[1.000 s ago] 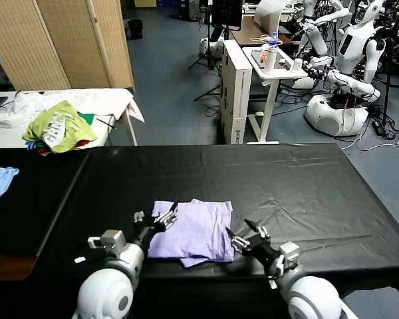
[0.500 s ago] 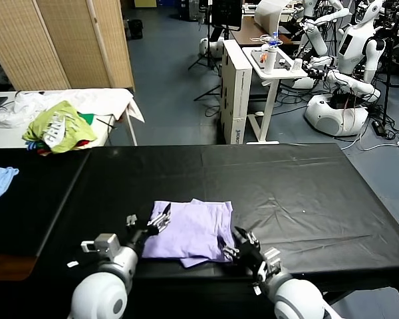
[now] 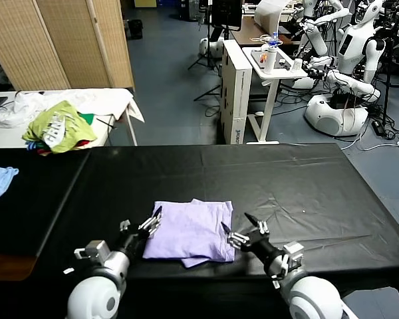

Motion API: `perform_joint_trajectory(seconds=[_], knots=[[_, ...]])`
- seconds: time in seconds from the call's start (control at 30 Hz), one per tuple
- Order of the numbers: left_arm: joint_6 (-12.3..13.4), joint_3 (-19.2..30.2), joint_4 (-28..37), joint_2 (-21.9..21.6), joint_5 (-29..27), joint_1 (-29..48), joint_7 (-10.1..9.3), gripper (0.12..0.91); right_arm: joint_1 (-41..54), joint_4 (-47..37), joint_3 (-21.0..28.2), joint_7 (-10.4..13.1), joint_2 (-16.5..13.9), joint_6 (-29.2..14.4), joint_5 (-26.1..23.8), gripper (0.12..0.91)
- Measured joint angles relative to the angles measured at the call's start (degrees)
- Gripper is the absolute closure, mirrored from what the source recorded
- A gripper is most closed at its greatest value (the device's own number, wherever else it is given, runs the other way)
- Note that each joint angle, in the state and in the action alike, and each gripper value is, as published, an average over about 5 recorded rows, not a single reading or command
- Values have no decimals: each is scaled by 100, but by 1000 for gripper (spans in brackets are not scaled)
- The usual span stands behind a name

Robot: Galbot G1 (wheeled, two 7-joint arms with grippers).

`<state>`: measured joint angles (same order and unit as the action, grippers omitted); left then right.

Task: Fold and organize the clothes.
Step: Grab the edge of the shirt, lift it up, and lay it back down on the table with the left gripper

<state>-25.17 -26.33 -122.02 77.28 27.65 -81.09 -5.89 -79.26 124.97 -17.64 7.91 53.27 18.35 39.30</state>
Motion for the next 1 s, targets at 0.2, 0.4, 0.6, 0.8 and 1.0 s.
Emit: perform_joint_trajectory(seconds=[0.2, 0.4, 0.6, 0.8, 1.0], knots=[[474, -276, 427, 115, 273, -138, 342, 123, -50, 34, -186, 1, 22, 5, 13, 118], [770, -409, 667, 225, 347, -323, 541, 123, -57, 38, -263, 4, 37, 9, 13, 118], [913, -406, 723, 366, 332, -505, 631, 123, -55, 39, -299, 6, 36, 10, 13, 118], [919, -359, 788, 467, 340, -565, 660, 123, -56, 30, -319, 6, 37, 11, 13, 118], [922, -272, 885, 523, 333, -549, 669, 123, -48, 6, -315, 6, 72, 10, 1, 118]])
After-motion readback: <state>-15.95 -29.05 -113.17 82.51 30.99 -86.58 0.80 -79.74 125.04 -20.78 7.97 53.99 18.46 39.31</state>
